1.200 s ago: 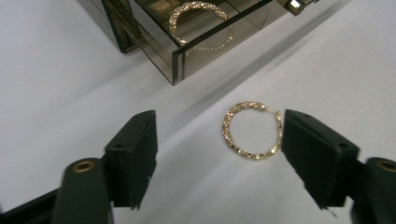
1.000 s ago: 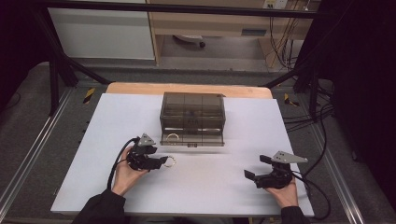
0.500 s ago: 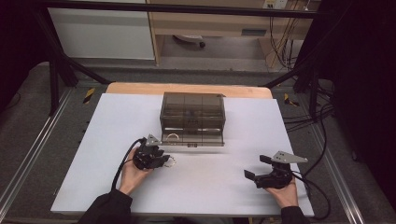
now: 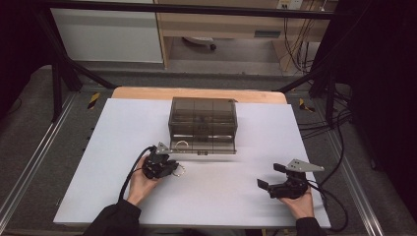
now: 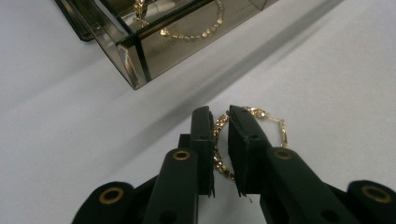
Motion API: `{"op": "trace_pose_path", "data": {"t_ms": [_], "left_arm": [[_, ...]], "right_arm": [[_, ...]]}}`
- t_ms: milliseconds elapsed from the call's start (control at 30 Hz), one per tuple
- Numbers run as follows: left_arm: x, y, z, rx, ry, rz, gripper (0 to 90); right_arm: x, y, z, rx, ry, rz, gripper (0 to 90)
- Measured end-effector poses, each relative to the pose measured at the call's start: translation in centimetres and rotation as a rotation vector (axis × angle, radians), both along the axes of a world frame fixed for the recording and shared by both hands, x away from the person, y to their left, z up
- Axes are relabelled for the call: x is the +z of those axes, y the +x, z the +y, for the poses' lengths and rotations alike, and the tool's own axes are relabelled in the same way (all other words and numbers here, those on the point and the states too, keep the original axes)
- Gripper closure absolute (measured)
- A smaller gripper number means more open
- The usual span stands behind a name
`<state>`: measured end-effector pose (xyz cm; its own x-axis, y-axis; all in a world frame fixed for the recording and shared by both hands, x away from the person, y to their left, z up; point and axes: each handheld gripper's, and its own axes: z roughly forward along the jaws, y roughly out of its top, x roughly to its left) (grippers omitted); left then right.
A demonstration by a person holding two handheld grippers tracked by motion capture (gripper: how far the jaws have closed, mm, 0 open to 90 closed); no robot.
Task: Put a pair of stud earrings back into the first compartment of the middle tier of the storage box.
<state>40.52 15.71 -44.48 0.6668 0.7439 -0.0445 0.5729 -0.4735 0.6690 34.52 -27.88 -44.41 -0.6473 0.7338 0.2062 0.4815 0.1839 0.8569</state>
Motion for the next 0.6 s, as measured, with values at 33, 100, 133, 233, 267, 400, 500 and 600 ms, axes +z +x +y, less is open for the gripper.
{"op": "trace_pose_path", "data": {"t_ms": [33, 100, 133, 233, 267, 400, 500, 600], "left_arm": [[-0.01, -0.01, -0.02, 0.000, 0.003, -0.002, 81.4], [-0.01, -0.04, -0.06, 0.001, 0.013, -0.009, 83.5], [-0.02, -0.06, -0.10, 0.000, 0.017, -0.013, 84.2], [-0.02, -0.12, -0.19, -0.002, 0.027, -0.019, 84.4], [-0.02, -0.15, -0.23, -0.001, 0.030, -0.021, 84.5], [-0.01, -0.26, -0.45, 0.002, 0.046, -0.029, 84.7], [-0.01, -0.28, -0.49, 0.004, 0.048, -0.030, 85.4], [0.00, -0.33, -0.56, 0.001, 0.055, -0.038, 85.9]], "right_arm": [[0.00, 0.00, 0.00, 0.000, 0.000, 0.001, 1.2], [-0.01, 0.00, 0.01, 0.000, 0.000, 0.000, 1.2], [-0.01, 0.00, 0.01, 0.000, 0.000, 0.000, 1.2], [-0.01, 0.01, 0.02, 0.000, 0.000, 0.001, 1.2], [-0.02, 0.01, 0.02, 0.000, 0.000, 0.001, 1.2], [-0.01, 0.01, 0.03, 0.000, 0.000, 0.001, 1.2], [-0.01, 0.00, 0.02, 0.000, 0.000, 0.001, 1.3], [-0.02, 0.01, 0.03, 0.000, 0.000, 0.001, 1.2]]}}
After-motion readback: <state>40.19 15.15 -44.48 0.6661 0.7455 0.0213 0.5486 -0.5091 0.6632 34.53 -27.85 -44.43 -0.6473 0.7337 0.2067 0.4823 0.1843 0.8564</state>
